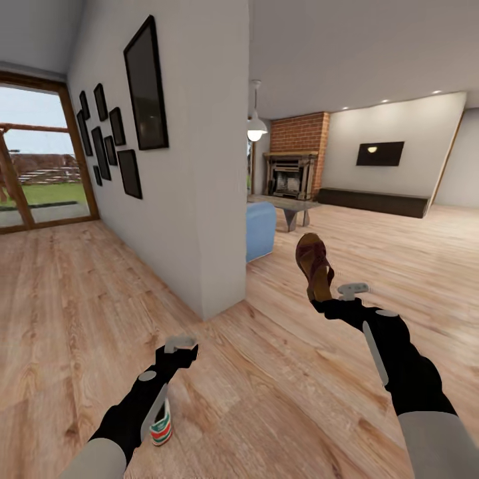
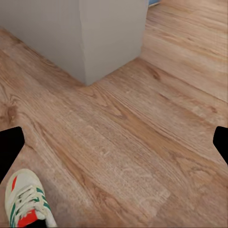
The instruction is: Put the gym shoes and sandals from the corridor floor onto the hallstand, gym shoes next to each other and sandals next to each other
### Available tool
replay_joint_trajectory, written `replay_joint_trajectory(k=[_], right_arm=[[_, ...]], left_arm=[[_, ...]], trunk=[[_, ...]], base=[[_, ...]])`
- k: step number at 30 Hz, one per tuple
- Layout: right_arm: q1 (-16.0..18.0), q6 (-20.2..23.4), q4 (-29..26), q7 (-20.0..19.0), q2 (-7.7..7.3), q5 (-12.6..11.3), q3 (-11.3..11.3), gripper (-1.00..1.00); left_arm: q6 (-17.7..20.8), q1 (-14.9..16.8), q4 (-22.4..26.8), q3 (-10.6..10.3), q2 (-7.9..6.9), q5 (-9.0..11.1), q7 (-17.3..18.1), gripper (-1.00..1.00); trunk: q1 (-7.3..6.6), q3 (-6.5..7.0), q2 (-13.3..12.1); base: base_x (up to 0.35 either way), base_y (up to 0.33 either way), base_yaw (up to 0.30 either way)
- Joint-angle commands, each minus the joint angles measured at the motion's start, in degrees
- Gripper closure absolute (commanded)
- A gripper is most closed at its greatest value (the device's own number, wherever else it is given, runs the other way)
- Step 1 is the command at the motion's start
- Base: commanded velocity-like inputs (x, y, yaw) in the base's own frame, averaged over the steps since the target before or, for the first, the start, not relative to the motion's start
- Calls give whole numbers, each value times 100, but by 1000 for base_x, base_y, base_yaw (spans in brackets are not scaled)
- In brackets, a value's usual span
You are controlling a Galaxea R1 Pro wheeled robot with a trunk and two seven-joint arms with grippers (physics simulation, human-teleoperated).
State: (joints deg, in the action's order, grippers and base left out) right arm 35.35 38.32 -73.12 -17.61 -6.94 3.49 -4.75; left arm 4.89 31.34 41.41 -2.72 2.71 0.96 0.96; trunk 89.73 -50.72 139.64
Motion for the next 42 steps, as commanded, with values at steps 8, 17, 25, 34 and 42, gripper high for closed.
replay_joint_trajectory(k=[8,17,25,34,42], right_arm=[[-1,35,-11,-26,0,11,-8,100],[-1,35,-13,-27,0,11,-8,100],[0,35,-11,-29,0,11,-8,100],[-1,35,-10,-23,0,15,-2,100],[0,33,-6,-23,0,12,-3,100]], left_arm=[[35,4,7,-1,1,10,10,-100],[30,3,7,-1,1,12,8,-100],[30,3,7,8,1,18,2,-100],[29,4,7,8,1,19,2,-100],[21,4,6,17,1,19,1,-100]], trunk=[[-1,-6,3],[-1,-6,3],[-1,-6,3],[-1,0,3],[-1,20,3]], base=[[5,-7,289],[152,-146,290],[155,-135,290],[9,-6,288],[0,0,135]])
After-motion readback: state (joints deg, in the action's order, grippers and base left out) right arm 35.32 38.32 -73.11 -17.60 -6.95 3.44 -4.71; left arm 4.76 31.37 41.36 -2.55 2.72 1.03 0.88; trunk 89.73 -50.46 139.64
